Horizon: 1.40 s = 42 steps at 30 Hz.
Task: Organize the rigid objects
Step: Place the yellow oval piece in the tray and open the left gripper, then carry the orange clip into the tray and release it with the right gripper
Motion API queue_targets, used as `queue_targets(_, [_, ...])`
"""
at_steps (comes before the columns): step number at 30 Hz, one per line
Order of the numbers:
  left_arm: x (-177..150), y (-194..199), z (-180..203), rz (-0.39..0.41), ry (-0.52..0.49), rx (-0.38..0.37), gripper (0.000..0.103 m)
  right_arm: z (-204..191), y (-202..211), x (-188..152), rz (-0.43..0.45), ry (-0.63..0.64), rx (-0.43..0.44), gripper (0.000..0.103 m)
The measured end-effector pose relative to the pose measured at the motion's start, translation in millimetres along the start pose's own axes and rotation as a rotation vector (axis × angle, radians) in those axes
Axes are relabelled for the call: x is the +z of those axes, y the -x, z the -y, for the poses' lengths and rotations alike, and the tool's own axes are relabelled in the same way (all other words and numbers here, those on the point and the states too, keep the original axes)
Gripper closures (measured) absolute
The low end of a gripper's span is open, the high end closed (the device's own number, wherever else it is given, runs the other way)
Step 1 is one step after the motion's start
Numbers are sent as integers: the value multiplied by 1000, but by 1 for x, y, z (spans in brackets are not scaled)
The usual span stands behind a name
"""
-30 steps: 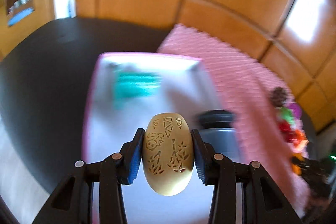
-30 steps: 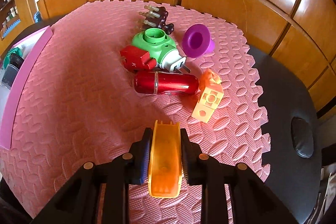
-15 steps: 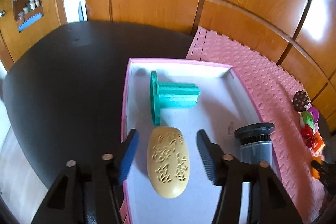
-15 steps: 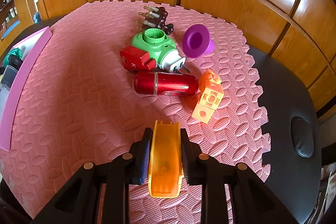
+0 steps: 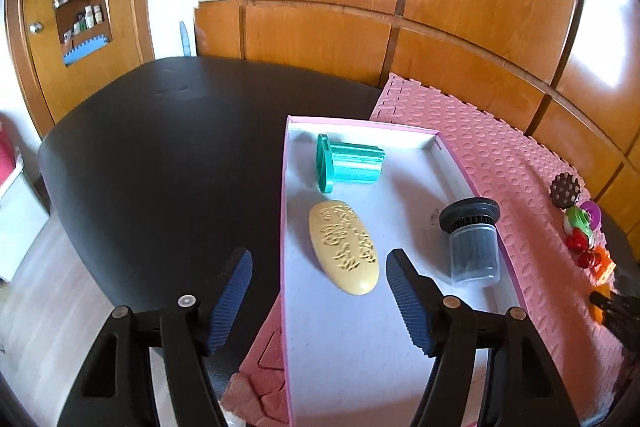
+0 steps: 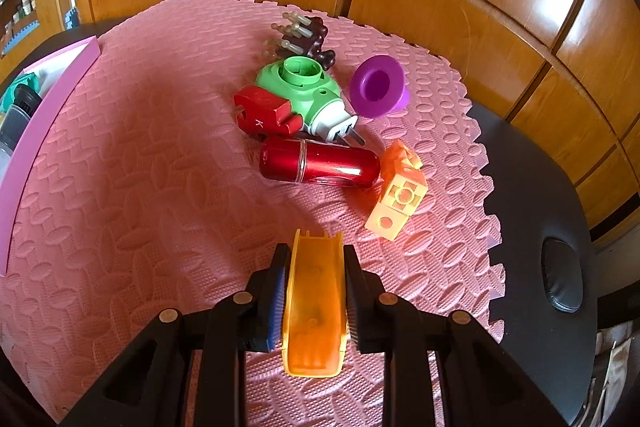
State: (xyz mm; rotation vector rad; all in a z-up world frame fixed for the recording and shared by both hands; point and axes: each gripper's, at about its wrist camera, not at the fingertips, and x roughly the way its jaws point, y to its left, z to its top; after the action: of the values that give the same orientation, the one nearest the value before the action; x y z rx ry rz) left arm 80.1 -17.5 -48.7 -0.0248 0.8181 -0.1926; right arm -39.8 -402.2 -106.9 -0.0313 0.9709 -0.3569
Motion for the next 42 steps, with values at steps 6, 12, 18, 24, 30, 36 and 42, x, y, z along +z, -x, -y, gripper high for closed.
queue_targets(6, [-2,16,-1,41,-5,11,29,-1,0,2,-12,-22,-7,79])
queue_targets(12, [-5,21,-4,52,-15,17,28,-1,3,4,-26,-72,50,79])
queue_targets(18, [-8,20,-9,49,-6,25,28,-29,17,14,-6,-69,168,79])
queue_targets(24, [-9,19,-21,51,23,35,28,-73,59,51,119,-33,323,79])
queue_targets(30, [-10,18,-34,48,58,48,28,-147,91,88,208,99,465,79])
queue_targets(36, [-12,17,-45,42,82,53,28,-227,85,115,214,232,518,79])
queue_targets(42, [-15,12,-55,23,106,57,28,-278,52,124,158,316,488,79])
